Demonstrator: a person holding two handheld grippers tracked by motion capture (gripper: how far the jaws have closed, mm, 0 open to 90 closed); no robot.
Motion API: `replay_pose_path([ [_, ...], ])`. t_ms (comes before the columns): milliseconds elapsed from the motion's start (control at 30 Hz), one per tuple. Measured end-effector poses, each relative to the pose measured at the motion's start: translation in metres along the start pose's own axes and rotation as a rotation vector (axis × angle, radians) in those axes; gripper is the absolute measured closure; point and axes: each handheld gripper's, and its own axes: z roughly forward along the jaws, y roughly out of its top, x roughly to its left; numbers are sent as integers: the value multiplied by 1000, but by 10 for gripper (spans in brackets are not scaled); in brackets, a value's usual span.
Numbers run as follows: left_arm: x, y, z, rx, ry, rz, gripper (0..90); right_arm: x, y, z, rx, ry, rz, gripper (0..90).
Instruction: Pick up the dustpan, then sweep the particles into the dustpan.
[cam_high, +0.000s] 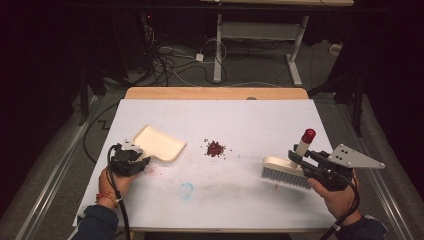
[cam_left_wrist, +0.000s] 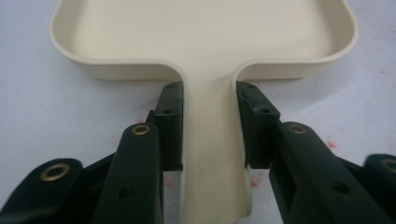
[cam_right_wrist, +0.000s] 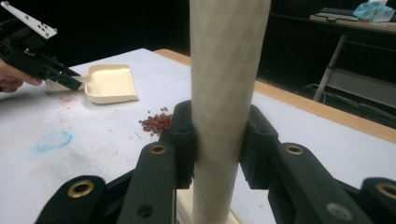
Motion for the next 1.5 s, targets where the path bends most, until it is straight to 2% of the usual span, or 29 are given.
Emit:
replay_pose_path([
  [100,-2,2,-4,0,2,20,640,-1,-2,1,8,-2,-1,701],
  [167,-4,3,-8,-10,-7,22,641,-3,-2,2,13,-5,-2,701],
  [333,-12,6,-19,-13,-37,61,641,-5,-1,6,14,-12,1,701],
  [367,-13,7,-20,-12,-40,69,641,-7,2,10,13,-11,21,701],
  [467,-17,7,-25,14,-49,87,641,-10,5,16,9,-4,38,701],
  [533,-19,5,-28,17,-71,84,641,-13,9,25,14,-1,30,702],
  [600,-21,4,-30,22,-91,99,641,-15,13,36,19,-5,16,701],
  [633,-23,4,-30,29,-95,110,641,-19,19,51,29,3,28,702],
  [700,-27,4,-31,35,-104,129,641,-21,20,57,29,2,34,702],
  [733,-30,4,-31,39,-107,135,641,-24,26,73,46,-4,36,701],
  [800,-35,4,-31,46,-115,149,641,-27,32,90,64,2,52,702],
  [933,-44,5,-33,55,-120,165,641,-27,48,121,80,-7,19,702],
  [1000,-47,4,-32,58,-136,158,641,-26,52,127,81,-12,8,702],
  [1067,-50,1,-29,73,-156,161,641,-25,57,142,82,-22,-2,702],
  [1133,-53,-1,-27,77,-158,166,641,-23,61,158,85,-28,-17,702],
  [1233,-54,1,-27,77,-163,165,641,-24,65,180,76,-49,9,702],
  [1267,-55,2,-27,73,-158,168,640,-24,66,194,72,-69,22,702],
  [1333,-60,2,-27,77,-155,191,641,-22,67,205,73,-93,21,702],
  [1367,-63,2,-27,80,-152,205,641,-22,67,205,73,-93,21,702],
  [1500,-69,1,-26,83,-159,223,640,-11,65,227,50,-142,43,702],
])
